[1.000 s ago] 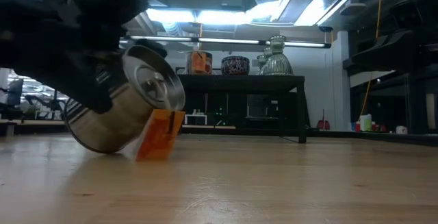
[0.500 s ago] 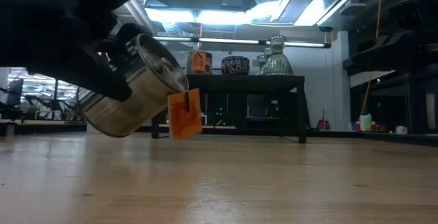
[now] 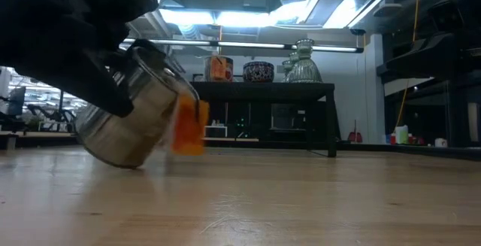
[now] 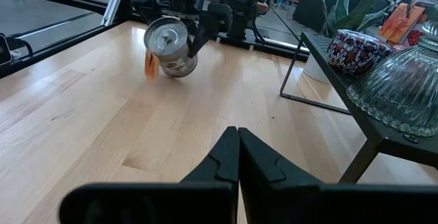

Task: Pick & Place candle stick holders
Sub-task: Put the scented candle can on the shelf

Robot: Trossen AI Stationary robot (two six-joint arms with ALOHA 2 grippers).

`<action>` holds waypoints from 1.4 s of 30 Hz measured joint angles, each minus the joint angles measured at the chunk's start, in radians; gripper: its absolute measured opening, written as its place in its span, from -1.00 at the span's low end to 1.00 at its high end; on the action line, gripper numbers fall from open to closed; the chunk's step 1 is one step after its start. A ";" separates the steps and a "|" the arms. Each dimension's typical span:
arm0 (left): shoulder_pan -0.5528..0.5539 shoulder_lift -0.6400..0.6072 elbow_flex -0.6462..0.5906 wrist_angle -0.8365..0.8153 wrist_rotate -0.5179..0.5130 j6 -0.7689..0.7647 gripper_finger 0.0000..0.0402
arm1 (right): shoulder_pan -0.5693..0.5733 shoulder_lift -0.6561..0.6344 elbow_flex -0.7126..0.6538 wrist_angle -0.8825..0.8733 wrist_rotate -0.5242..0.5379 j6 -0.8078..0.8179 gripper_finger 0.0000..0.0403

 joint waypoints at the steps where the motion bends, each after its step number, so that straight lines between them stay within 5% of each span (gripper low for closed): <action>1: 0.000 0.000 0.001 -0.001 0.000 0.000 0.89 | 0.000 0.000 0.000 0.000 0.000 0.000 -0.98; 42: -0.002 -0.002 0.002 -0.017 0.059 0.027 0.94 | 0.000 0.000 0.000 0.000 0.000 0.000 -0.98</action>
